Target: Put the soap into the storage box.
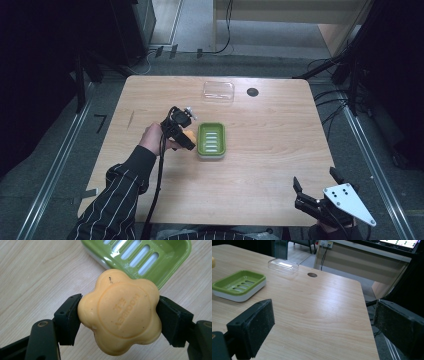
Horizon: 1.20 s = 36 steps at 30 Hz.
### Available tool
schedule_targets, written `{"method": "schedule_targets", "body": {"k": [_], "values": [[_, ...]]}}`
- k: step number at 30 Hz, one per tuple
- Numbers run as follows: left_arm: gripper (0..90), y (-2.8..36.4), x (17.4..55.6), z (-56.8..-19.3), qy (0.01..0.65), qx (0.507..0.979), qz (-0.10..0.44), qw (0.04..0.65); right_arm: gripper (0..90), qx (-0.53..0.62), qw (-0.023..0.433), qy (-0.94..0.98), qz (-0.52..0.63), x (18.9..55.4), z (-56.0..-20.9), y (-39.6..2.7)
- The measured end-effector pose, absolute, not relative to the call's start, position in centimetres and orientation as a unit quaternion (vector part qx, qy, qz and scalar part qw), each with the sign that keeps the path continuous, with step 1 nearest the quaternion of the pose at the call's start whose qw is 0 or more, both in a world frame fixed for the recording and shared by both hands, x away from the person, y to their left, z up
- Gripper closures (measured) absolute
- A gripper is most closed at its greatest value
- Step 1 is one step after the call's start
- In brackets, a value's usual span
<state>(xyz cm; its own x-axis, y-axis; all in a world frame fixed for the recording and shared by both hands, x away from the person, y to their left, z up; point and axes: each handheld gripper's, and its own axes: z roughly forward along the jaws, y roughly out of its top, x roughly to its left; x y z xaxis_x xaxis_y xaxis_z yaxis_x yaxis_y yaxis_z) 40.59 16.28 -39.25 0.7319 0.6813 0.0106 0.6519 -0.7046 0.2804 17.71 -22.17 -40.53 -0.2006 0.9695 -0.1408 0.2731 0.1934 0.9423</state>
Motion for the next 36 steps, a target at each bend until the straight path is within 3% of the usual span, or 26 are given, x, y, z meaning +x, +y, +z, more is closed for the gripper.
{"method": "schedule_targets", "body": {"k": [36], "values": [[27.3, 11.0, 42.5, -39.0, 0.300, 0.942, 0.052, 0.139, 4.0, 0.485, 0.420, 0.648, 0.412, 17.2, -40.6, -22.6]]}}
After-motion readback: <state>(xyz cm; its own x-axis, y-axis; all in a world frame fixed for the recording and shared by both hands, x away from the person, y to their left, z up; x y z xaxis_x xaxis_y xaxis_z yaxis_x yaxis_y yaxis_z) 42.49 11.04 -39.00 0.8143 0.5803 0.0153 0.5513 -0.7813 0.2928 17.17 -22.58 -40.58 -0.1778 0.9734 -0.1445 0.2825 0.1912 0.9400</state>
